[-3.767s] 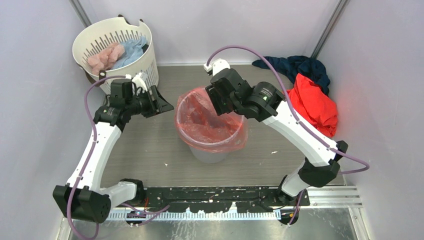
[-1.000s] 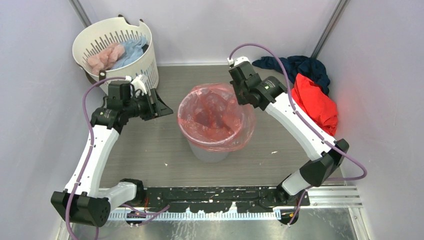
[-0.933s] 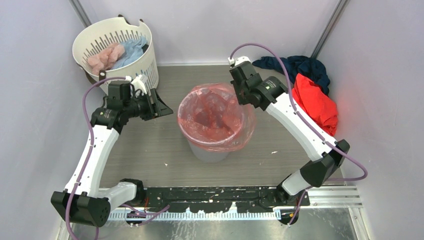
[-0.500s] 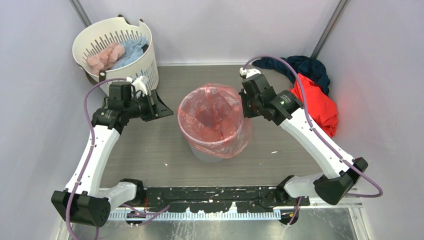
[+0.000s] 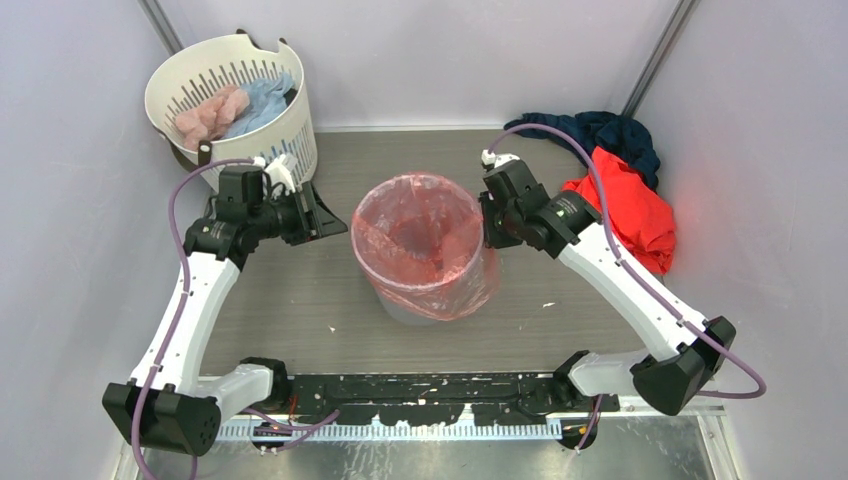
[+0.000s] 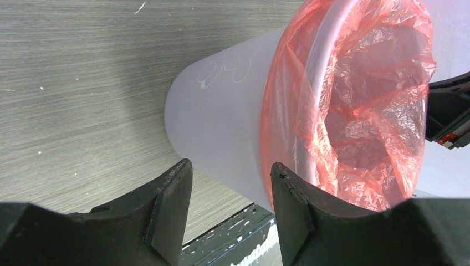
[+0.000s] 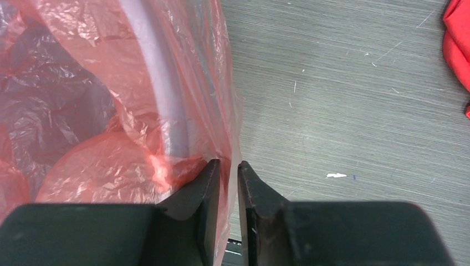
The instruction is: Put the trash bags into the trash bin
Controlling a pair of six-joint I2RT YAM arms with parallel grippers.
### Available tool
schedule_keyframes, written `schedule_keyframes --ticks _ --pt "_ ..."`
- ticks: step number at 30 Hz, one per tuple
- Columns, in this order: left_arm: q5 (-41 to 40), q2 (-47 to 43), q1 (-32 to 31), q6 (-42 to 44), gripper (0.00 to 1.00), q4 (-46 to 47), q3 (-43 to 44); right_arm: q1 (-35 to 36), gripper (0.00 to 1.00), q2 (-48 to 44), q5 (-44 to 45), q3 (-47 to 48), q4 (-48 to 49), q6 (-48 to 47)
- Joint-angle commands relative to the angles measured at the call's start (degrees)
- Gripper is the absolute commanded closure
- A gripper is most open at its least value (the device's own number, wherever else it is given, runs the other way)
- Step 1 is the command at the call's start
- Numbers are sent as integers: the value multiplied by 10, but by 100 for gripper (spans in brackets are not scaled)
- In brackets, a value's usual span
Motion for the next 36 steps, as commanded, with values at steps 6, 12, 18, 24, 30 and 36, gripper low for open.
schedule_keyframes --ticks 6,12,18,24,30,36 --pt "33 -19 0 -20 45 52 -21 1 78 -49 -25 -36 43 26" --pt "59 -35 0 -50 45 103 -57 2 83 -66 -64 -101 109 64" --pt "65 -58 -8 -72 45 137 -108 1 84 -60 -71 -126 130 73" --pt "58 -71 -22 -87 47 165 -152 1 84 -54 -74 -135 143 79" --pt "46 -68 -36 -87 48 181 -175 1 85 -53 -78 -155 163 90" --pt "32 -66 -49 -92 48 203 -201 2 85 -55 -86 -189 198 112"
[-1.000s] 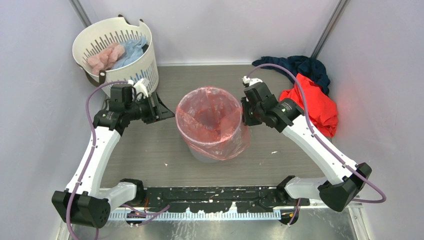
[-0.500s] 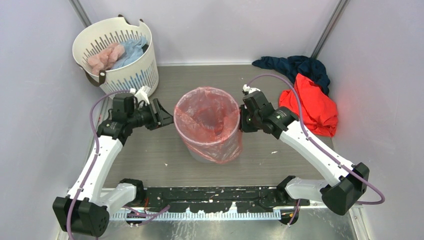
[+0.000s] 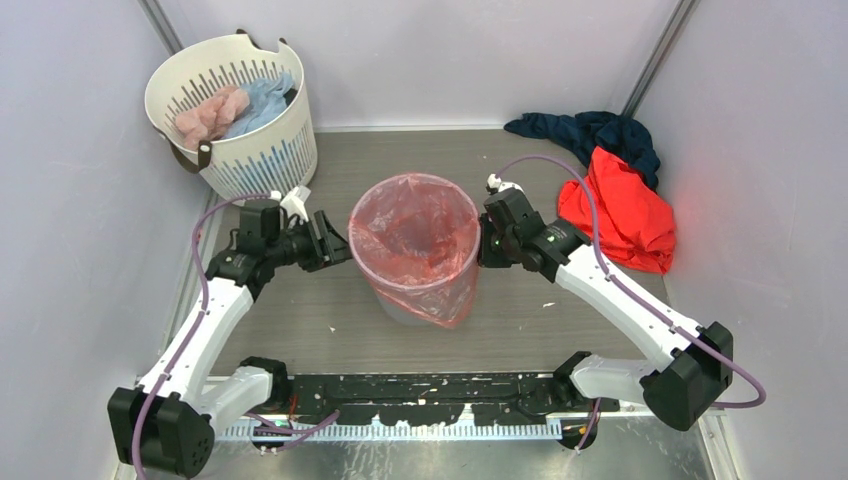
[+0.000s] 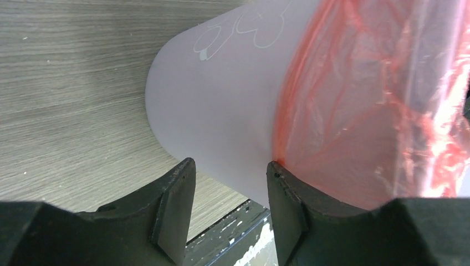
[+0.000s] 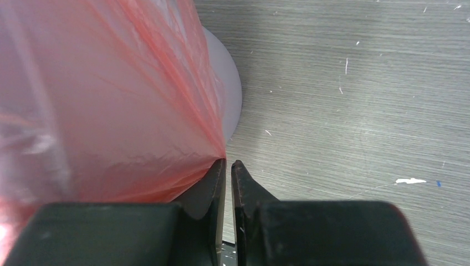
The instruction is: Put the trash bags into the trash bin
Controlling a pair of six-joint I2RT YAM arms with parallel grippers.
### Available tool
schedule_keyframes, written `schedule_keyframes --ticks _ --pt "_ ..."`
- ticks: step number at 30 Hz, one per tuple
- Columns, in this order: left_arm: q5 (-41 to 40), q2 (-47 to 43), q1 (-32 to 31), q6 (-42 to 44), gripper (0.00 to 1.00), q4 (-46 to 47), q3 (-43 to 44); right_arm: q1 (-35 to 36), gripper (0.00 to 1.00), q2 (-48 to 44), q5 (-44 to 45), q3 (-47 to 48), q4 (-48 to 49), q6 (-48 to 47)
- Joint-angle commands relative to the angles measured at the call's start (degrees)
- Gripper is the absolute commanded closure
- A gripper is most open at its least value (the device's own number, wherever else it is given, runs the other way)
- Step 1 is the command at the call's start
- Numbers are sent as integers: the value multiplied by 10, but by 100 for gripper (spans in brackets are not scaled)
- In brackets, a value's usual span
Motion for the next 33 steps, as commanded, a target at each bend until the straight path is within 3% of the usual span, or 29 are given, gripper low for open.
schedule_keyframes --ticks 1,9,12,14,17,21,26,33 --pt "7 -7 -20 -8 48 58 -15 5 86 -5 -31 -24 67 23" --pt "-5 -1 -35 -8 48 80 -48 5 86 -4 -25 -67 107 44" --pt "-7 -3 -36 -1 49 72 -48 5 84 -5 22 -60 81 45" --pt "-13 -12 -35 9 49 53 -42 5 77 -10 69 -42 41 48" --pt "-29 -29 -35 25 49 2 -26 6 60 -30 116 -19 -15 55" --pt "-43 -56 -35 30 50 -40 -15 5 55 -72 124 -1 -58 76" --pt "-60 -83 -35 39 50 -80 -1 6 55 -141 55 8 -80 79" --pt "-93 -96 -35 41 50 -99 19 18 55 -200 -120 45 -117 62"
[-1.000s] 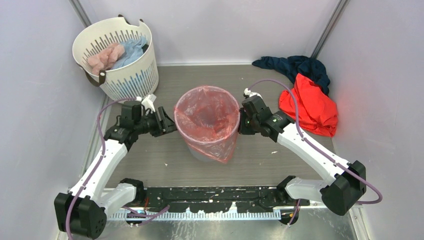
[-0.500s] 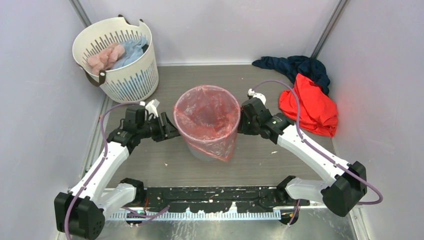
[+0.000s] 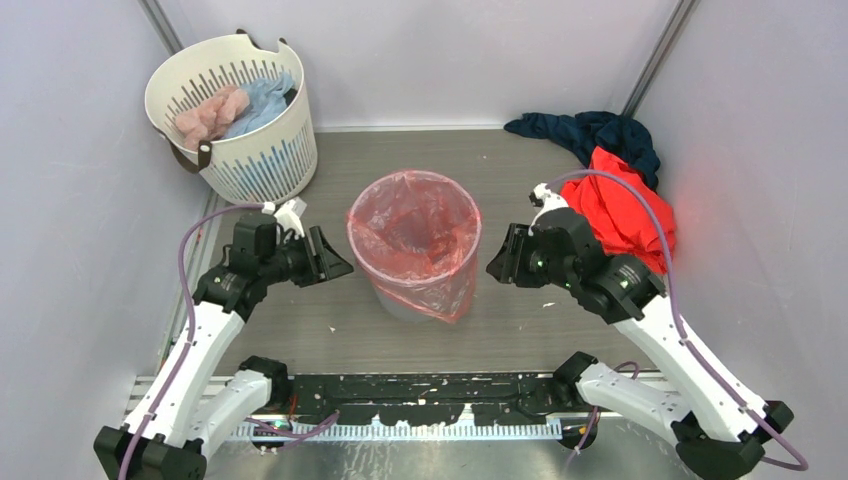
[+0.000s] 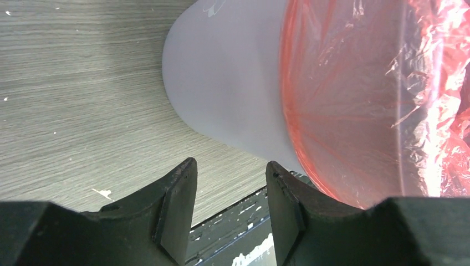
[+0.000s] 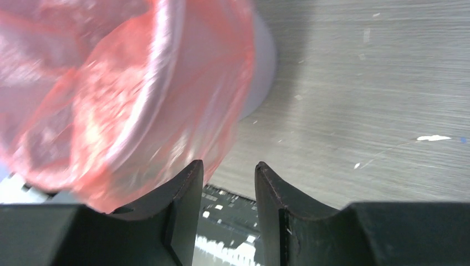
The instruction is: Put the trash bags into the trash bin
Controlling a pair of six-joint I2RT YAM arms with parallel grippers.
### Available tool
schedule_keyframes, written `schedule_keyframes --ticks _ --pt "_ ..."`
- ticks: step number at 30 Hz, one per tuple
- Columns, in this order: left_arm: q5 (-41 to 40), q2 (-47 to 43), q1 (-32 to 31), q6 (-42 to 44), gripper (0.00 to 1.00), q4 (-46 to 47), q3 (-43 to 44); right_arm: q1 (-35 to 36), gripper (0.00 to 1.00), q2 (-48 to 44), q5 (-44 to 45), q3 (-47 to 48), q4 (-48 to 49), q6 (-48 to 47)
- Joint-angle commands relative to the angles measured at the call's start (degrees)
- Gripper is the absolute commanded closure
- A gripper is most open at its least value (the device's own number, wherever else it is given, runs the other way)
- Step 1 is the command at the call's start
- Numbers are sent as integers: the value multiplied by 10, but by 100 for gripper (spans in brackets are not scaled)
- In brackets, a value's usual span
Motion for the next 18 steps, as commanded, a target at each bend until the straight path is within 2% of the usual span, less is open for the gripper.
schedule_keyframes --ticks 1,4,8,18 --pt "-23 -9 -2 11 50 -12 29 14 54 -28 -116 43 -20 4" --pt "-25 -12 -2 11 50 -23 35 19 54 -44 -119 69 -29 18" --pt "-26 -22 -2 9 51 -34 37 19 55 -21 -86 109 -81 17" --pt "-32 -41 -2 15 51 -58 33 29 56 56 -116 109 -39 21"
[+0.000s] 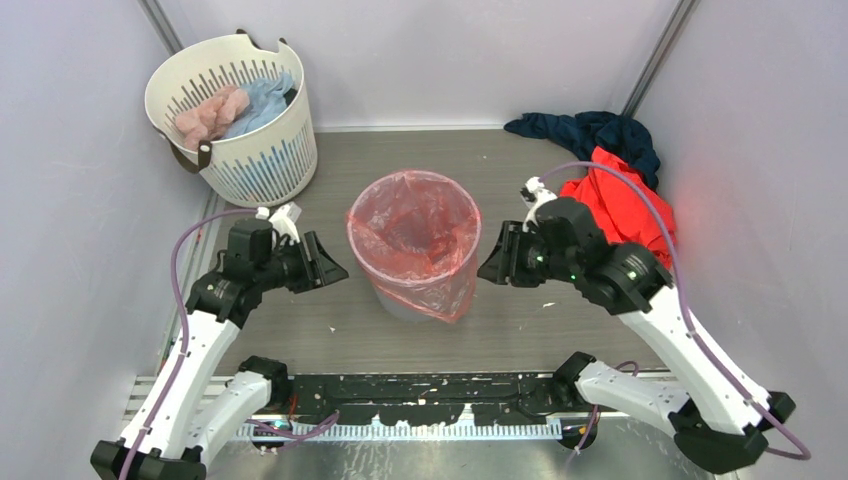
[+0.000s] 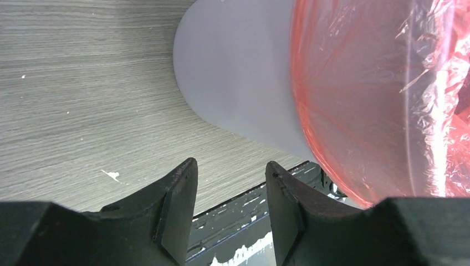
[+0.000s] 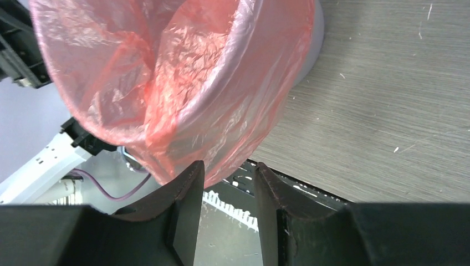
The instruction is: Put the trash bags into the trash bin
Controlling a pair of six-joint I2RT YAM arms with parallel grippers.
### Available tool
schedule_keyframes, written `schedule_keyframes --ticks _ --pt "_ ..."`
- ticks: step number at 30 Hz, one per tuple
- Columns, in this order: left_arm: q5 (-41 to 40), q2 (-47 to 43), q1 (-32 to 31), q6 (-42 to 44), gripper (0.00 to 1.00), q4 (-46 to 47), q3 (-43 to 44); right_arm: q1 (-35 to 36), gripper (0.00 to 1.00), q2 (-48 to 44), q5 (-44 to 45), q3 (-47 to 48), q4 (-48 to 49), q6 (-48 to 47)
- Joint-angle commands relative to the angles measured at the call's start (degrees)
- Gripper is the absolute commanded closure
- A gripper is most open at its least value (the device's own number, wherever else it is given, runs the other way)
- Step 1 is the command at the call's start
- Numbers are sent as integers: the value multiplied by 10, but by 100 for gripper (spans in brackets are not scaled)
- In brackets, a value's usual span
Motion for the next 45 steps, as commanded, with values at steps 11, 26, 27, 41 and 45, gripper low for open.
schedule_keyframes --ticks 11,26,27,41,45 --pt "-2 -7 -2 16 51 -7 22 36 56 135 31 68 45 -1" --pt "10 -20 -2 21 51 -15 8 -43 51 259 57 148 111 -37" --pt "10 -22 -2 21 50 -16 7 -53 51 265 55 154 117 -40" --pt "12 -21 -2 9 50 -6 3 -111 45 316 4 247 77 -93" --pt "15 -12 -2 4 50 4 4 -111 43 262 18 190 54 -70"
